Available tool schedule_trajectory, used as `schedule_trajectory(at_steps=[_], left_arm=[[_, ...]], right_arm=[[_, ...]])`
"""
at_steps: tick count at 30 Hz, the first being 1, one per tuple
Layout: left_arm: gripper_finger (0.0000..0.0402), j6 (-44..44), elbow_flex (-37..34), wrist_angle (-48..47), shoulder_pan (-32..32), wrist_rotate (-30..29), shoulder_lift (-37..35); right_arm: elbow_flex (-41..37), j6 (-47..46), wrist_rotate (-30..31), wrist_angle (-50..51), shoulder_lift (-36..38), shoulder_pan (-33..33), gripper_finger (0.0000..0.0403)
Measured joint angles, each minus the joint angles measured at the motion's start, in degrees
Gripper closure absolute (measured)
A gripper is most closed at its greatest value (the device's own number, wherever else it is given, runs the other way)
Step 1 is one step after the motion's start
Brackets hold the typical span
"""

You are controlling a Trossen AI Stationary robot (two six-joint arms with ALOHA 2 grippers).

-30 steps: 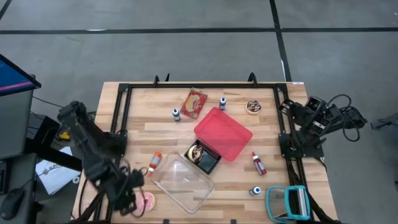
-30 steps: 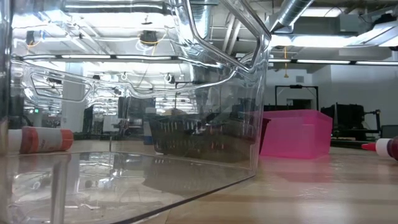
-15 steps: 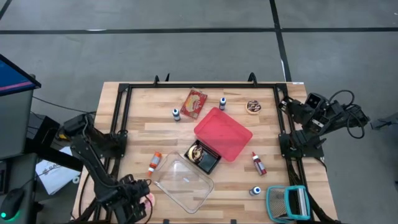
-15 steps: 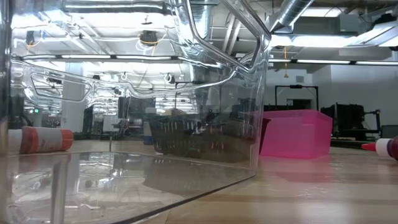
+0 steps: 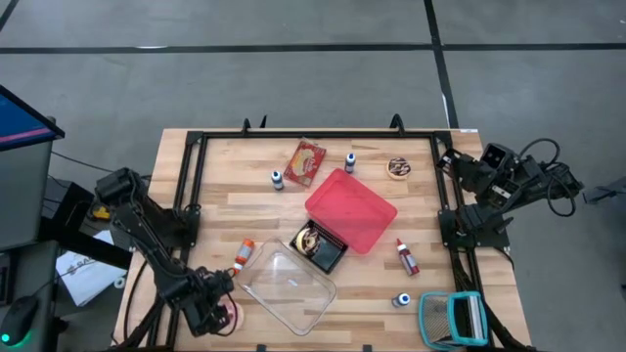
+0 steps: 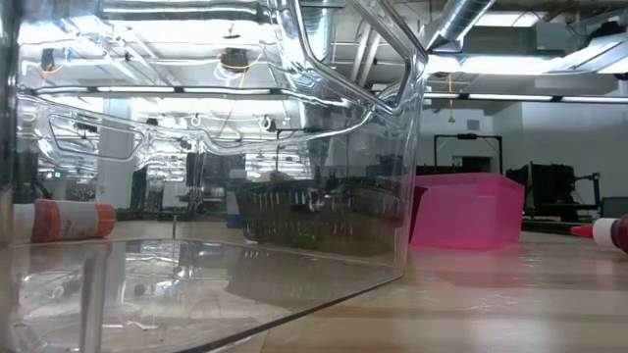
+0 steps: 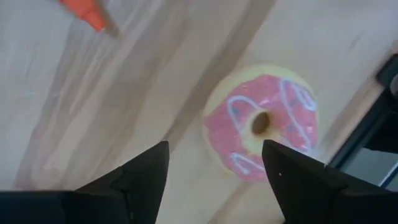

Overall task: Pick & Place Food Item
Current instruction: Put the pink donut into the black bin

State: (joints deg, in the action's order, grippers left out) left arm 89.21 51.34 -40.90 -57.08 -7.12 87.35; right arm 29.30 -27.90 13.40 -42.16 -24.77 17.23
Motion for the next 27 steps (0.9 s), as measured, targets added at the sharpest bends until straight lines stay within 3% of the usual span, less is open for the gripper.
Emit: schedule_trajectory(at_steps=[18, 27], left_arm=[[0.0158, 2.49, -3.88, 10.50, 1.03, -0.48, 3.29], [0.0158, 2.36, -3.88, 10.32, 0.79, 1.07, 5.78]], right_arm=[[-0.02, -0.07, -0.01, -0.30, -1.21, 0.00, 0.0321], [-0.02, -0.52, -0.02, -0.40, -1.21, 0.00, 0.0321]])
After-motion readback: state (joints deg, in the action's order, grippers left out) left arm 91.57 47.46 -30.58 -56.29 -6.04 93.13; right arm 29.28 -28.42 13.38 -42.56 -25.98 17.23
